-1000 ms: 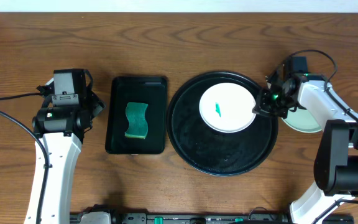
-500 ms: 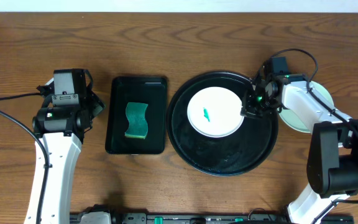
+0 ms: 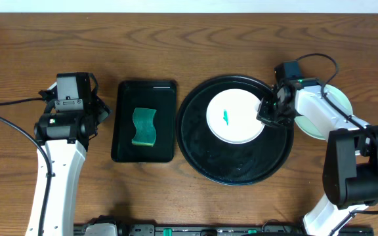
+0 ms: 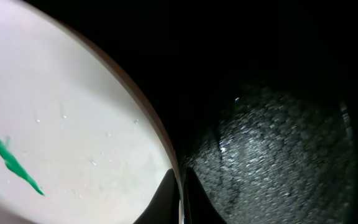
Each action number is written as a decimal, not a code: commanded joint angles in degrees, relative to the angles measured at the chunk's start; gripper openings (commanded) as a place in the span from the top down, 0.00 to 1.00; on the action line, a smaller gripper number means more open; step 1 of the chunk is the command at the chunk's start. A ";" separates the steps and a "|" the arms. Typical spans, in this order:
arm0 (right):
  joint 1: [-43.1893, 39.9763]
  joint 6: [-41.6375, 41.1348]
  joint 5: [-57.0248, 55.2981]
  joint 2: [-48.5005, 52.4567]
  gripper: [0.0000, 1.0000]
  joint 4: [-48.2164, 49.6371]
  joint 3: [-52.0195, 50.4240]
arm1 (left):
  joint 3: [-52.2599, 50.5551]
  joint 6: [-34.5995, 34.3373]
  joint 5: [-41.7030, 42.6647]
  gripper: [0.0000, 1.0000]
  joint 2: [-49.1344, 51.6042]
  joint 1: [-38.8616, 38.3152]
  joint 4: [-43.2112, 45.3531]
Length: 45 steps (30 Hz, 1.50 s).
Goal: Clean dirty plates on tray and stack at the side
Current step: 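Grasp the white plate rim and drag it onto the round tray center, then hold the white plate rim steady on the round tray, right gripper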
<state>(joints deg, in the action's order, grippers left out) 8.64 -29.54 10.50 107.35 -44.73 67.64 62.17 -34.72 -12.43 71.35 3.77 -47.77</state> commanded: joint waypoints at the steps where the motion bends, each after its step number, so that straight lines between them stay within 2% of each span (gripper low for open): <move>1: 0.98 -2.29 -1.70 -0.90 0.98 0.15 -0.37 | -0.13 -0.07 -1.14 0.20 -0.24 0.44 -0.17; 2: 0.98 -2.25 -1.95 -0.90 0.94 0.17 -0.37 | -0.13 -0.07 -1.14 0.20 -0.24 0.44 -0.17; 4: 0.90 -2.10 -3.65 -0.90 0.64 0.22 -0.37 | -0.13 -0.07 -1.14 0.20 -0.24 0.44 -0.17; 5: 0.87 -2.10 -4.83 -0.90 0.55 0.33 -0.37 | -0.13 -0.09 -1.14 0.20 -0.24 0.44 -0.15; 8: 0.87 -2.05 -6.51 -0.90 0.54 0.83 -0.37 | -0.13 -0.09 -1.14 0.20 -0.24 0.44 -0.15; 9: 0.87 -1.73 -6.60 -0.90 0.59 1.11 -0.37 | -0.13 -0.09 -1.14 0.20 -0.24 0.44 -0.17; 10: 0.90 -1.40 -6.60 -0.90 0.68 1.44 -0.37 | -0.13 -0.09 -1.14 0.20 -0.24 0.44 -0.15; 12: 1.03 0.85 -6.58 -0.90 0.72 3.13 -0.37 | -0.13 -0.07 -1.14 0.20 -0.24 0.44 -0.17; 13: 1.16 2.40 -6.58 -0.90 0.69 3.69 -0.37 | -0.13 -0.09 -1.14 0.20 -0.24 0.44 -0.15; 16: 1.84 8.17 -6.60 -0.90 0.48 5.42 -0.37 | -0.13 -0.07 -1.14 0.20 -0.24 0.44 -0.17; 19: 2.40 12.55 -6.58 -0.90 0.45 5.60 -0.37 | -0.13 -0.09 -1.14 0.20 -0.24 0.44 -0.17; 22: 2.40 15.50 -6.60 -0.90 0.49 5.53 -0.37 | -0.13 -0.09 -1.14 0.20 -0.24 0.44 -0.17; 24: 2.40 16.59 -6.62 -0.87 0.59 5.55 -0.37 | -0.13 -0.09 -1.14 0.20 -0.24 0.44 -0.17; 30: 2.38 16.59 -6.62 -0.85 0.75 5.55 -0.37 | -0.13 -0.09 -1.14 0.20 -0.24 0.44 -0.17; 36: 2.40 16.57 -6.60 -0.83 0.79 7.19 -1.42 | -0.13 -0.09 -1.14 0.20 -0.24 0.44 -0.17; 42: 2.38 16.55 -6.60 -0.85 0.95 7.98 -2.19 | -0.13 -0.09 -1.14 0.20 -0.24 0.44 -0.17; 45: 2.38 16.55 -6.60 -0.85 0.95 8.00 -2.19 | -0.13 -0.07 -1.14 0.20 -0.24 0.44 -0.17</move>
<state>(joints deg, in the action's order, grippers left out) 10.59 -13.15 4.43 107.35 -36.80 65.84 62.17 -34.72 -12.43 71.35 3.77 -47.77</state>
